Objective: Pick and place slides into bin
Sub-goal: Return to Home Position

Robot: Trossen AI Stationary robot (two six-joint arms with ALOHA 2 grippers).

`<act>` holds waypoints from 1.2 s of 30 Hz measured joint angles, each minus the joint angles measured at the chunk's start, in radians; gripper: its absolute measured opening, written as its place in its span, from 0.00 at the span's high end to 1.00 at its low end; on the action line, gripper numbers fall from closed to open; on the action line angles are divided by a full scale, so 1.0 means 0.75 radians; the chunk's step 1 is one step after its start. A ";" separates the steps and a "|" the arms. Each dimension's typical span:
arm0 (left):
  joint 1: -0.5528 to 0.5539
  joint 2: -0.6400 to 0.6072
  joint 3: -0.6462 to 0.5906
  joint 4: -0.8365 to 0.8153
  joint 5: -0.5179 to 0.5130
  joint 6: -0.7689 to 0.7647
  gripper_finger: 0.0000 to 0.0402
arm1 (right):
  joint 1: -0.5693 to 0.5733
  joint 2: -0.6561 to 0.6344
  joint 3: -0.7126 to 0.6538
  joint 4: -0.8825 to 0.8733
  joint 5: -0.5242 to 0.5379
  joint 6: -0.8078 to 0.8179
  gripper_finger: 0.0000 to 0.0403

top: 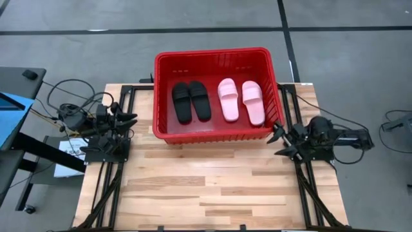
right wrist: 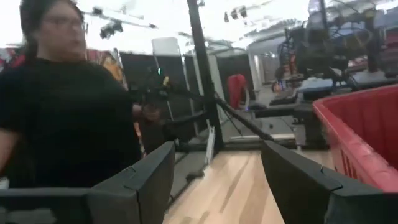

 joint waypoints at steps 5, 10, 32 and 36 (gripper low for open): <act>0.000 0.000 0.000 -0.016 0.001 -0.001 0.66 | 0.044 -0.002 -0.034 -0.019 -0.019 -0.064 0.42; 0.000 0.000 0.000 -0.070 0.019 -0.057 0.66 | 0.094 0.000 -0.047 -0.097 -0.061 -0.007 0.42; 0.000 0.000 -0.394 0.549 0.234 -0.093 0.66 | 0.217 0.001 -0.045 -0.403 -0.033 0.051 0.42; 0.000 0.000 -0.395 0.534 0.224 -0.117 0.66 | 0.217 0.001 -0.041 -0.434 -0.033 0.050 0.42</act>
